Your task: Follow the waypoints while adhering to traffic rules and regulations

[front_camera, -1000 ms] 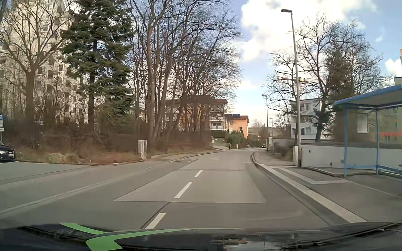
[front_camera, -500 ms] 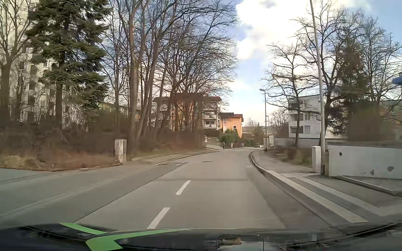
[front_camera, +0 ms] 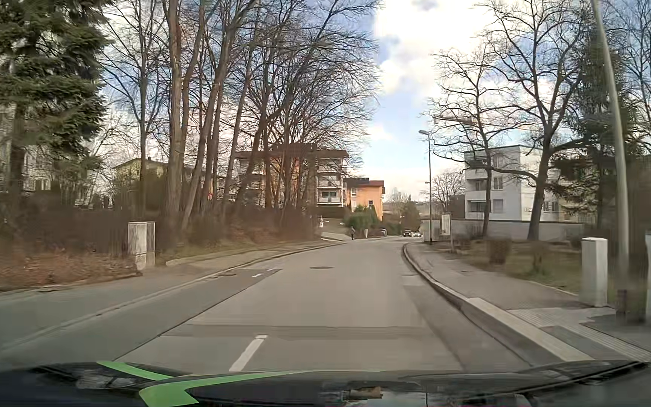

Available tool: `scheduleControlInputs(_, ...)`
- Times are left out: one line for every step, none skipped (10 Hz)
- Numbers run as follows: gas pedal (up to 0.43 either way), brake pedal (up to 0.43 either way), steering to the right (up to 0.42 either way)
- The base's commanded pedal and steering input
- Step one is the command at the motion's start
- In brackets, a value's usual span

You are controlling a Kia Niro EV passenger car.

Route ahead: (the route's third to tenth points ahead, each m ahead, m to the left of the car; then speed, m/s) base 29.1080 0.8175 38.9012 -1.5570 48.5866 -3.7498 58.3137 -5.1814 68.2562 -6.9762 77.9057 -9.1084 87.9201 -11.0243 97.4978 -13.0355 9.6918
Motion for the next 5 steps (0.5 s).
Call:
scheduleControlInputs(0.339,0.000,0.025)
scheduleControlInputs(0.331,0.000,0.025)
scheduleControlInputs(0.299,0.000,0.025)
scheduleControlInputs(0.268,0.000,0.024)
scheduleControlInputs(0.189,0.000,0.022)
